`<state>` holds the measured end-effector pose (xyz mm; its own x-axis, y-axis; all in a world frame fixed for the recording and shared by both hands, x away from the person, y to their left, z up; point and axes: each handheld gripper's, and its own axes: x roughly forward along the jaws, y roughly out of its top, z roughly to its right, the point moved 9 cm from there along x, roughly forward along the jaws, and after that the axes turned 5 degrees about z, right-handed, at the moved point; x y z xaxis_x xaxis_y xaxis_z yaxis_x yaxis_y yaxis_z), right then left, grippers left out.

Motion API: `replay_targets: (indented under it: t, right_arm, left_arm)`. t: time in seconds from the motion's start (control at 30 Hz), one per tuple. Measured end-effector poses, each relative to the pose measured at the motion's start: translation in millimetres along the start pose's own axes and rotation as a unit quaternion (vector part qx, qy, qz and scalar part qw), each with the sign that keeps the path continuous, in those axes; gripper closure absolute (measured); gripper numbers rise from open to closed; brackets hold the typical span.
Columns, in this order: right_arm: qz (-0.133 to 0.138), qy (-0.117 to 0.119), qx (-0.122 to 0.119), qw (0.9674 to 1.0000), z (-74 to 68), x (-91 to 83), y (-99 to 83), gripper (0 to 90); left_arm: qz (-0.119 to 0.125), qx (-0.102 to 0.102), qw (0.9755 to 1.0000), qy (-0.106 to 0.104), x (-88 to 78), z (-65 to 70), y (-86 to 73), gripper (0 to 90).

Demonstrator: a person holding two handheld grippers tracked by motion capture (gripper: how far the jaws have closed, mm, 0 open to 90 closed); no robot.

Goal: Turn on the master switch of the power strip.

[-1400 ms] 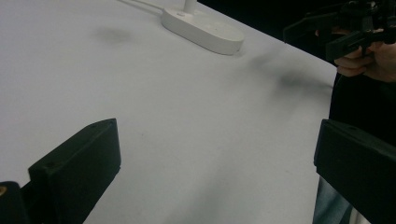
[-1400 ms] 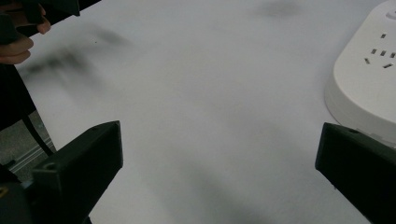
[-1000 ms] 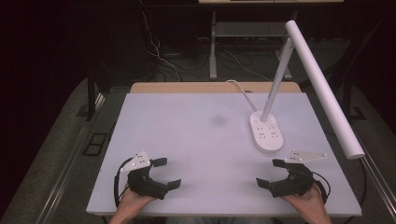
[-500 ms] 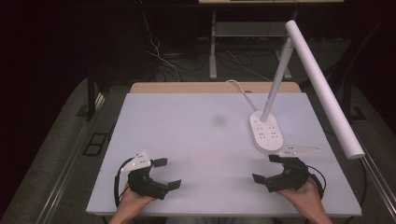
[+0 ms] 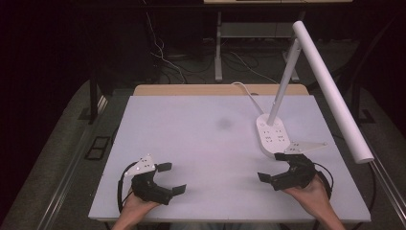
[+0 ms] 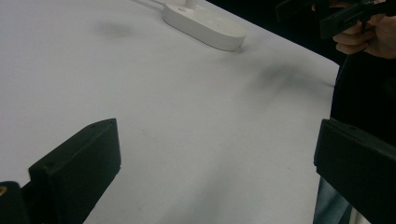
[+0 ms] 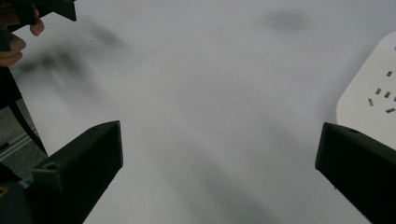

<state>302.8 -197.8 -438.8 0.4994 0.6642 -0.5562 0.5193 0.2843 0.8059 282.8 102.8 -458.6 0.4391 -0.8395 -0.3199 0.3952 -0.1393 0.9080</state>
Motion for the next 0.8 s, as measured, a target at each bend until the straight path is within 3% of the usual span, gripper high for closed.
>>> replay_targets:
  t: [0.8]
  right_arm:
    - [-0.012,-0.010,-0.010,0.9998,13.9,8.8,28.0,0.3]
  left_arm:
    - [0.001,-0.001,1.0000,0.002,0.3,-0.9,0.0,0.0]
